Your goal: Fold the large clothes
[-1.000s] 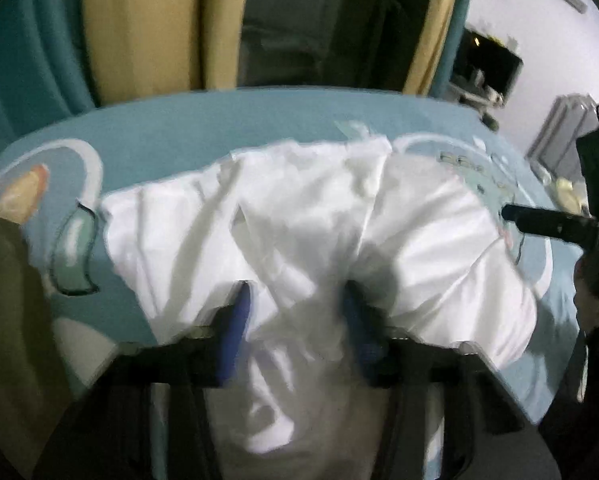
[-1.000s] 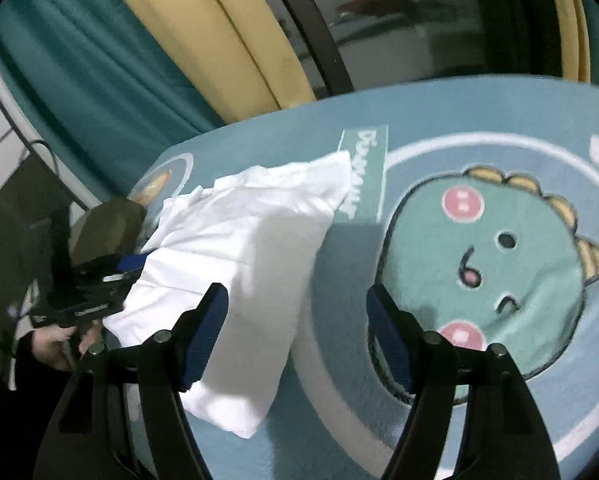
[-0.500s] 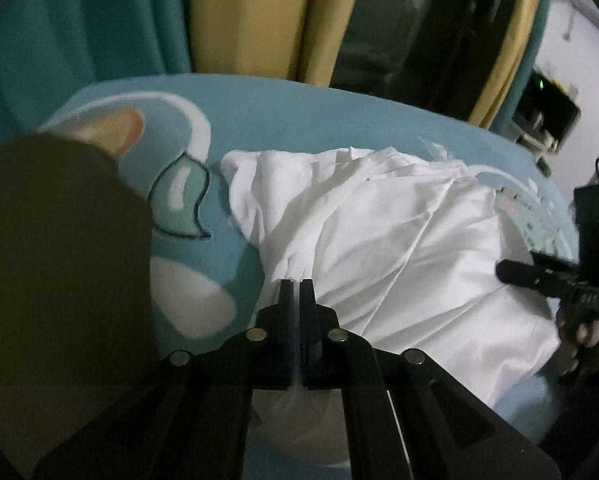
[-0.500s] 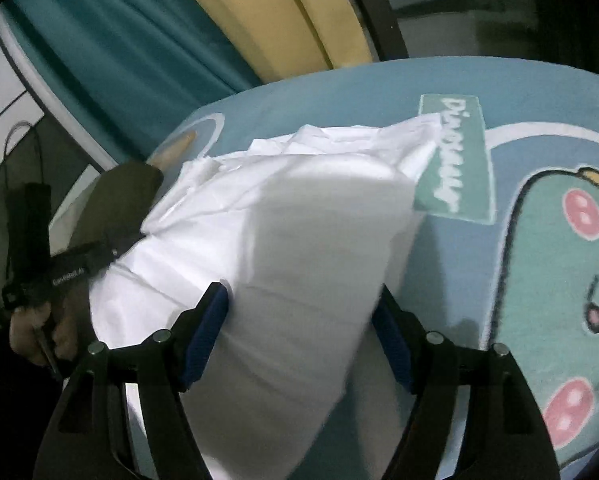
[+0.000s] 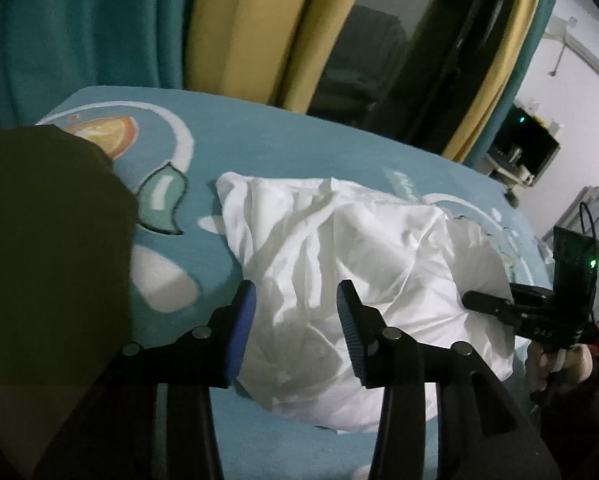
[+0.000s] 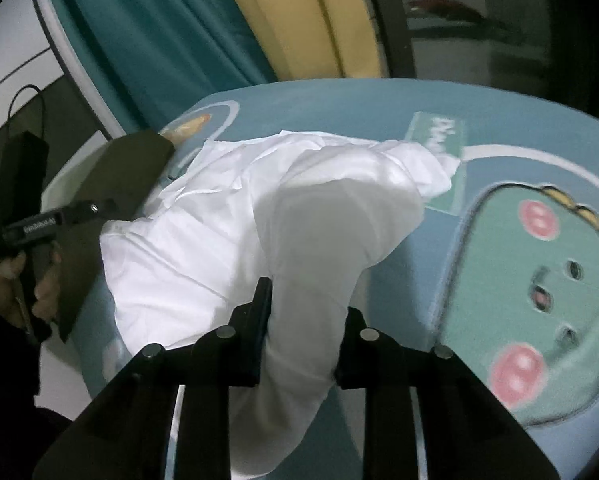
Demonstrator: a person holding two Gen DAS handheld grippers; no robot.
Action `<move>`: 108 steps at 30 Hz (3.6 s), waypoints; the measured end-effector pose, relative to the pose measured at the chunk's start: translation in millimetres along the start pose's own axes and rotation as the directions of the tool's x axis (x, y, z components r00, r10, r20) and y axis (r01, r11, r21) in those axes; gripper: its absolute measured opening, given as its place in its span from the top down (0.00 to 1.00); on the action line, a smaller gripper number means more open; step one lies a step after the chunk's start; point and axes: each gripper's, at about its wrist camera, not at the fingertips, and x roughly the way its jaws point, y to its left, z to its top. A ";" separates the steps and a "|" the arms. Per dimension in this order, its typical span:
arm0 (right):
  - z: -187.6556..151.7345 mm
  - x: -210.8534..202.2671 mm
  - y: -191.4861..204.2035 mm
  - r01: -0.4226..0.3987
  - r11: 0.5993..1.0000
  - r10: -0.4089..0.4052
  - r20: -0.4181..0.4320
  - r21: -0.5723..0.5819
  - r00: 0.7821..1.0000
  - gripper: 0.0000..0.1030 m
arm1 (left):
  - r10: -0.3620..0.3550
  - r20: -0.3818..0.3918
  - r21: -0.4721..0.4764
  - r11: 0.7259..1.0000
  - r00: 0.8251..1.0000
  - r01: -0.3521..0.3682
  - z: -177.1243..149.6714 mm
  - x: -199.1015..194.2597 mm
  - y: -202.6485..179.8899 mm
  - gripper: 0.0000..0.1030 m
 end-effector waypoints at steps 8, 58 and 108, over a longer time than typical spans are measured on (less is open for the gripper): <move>-31.4 -56.9 -30.4 0.090 0.996 -0.090 0.011 0.007 0.996 0.77 | -0.105 -0.032 0.035 0.994 0.994 0.106 -9.4 12.6 -40.6 0.49; -45.5 -87.5 -84.4 0.165 0.973 -0.175 0.050 0.159 0.983 0.44 | -0.023 -0.224 0.365 0.925 0.974 0.106 -32.3 100.2 -183.2 0.12; -12.3 -73.4 -25.0 -0.149 0.975 0.107 0.238 0.167 0.965 0.79 | -0.343 -0.042 0.242 0.908 0.939 0.342 -33.1 25.7 -143.1 0.78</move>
